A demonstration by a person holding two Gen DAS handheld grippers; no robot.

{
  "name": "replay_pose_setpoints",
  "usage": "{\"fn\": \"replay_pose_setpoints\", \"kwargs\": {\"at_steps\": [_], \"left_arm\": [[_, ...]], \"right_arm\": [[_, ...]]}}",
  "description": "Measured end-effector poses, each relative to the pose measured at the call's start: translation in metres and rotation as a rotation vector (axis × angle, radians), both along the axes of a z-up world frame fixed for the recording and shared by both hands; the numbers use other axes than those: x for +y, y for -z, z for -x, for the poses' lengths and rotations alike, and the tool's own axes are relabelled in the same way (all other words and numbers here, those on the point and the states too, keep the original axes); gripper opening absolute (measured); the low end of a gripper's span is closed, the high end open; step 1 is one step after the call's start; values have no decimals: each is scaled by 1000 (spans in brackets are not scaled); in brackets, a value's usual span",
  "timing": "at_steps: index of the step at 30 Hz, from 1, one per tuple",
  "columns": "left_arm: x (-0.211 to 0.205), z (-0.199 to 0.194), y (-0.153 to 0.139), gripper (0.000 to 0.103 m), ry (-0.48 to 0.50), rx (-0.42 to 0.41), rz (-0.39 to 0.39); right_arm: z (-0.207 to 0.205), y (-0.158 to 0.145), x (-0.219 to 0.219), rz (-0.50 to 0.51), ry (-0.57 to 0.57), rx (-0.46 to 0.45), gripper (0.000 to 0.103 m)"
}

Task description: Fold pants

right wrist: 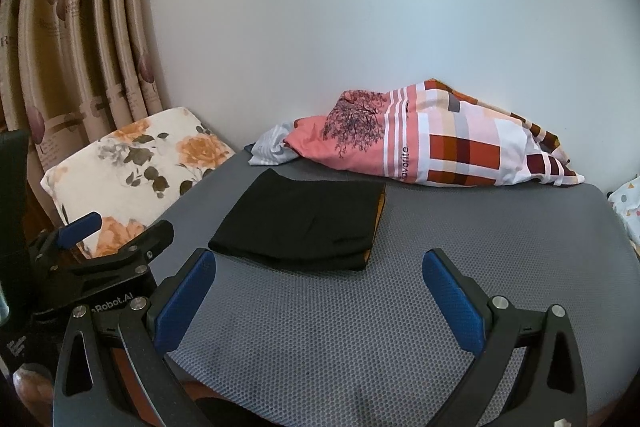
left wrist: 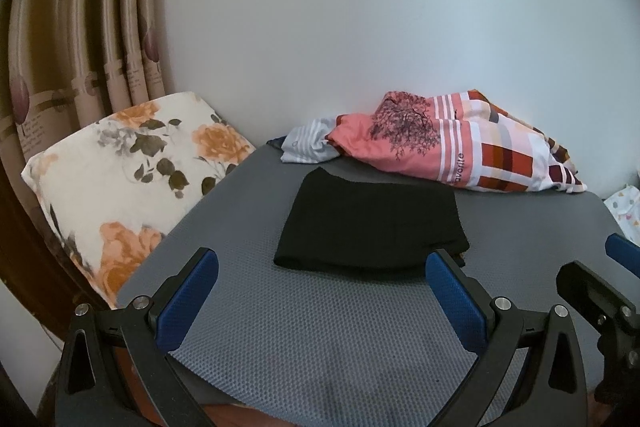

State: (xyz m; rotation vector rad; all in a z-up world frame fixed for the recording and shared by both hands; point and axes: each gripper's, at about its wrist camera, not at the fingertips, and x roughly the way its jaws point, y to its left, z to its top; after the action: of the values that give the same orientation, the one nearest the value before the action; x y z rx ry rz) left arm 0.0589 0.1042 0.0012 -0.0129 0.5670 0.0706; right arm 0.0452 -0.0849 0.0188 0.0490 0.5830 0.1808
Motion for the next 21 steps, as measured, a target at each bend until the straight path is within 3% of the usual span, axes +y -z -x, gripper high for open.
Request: {"fn": "replay_pose_setpoints", "kwargs": {"at_steps": [21], "left_arm": [[8, -23, 15, 103, -12, 26, 3]], "right_arm": [[-14, 7, 4, 10, -5, 14, 103]]}}
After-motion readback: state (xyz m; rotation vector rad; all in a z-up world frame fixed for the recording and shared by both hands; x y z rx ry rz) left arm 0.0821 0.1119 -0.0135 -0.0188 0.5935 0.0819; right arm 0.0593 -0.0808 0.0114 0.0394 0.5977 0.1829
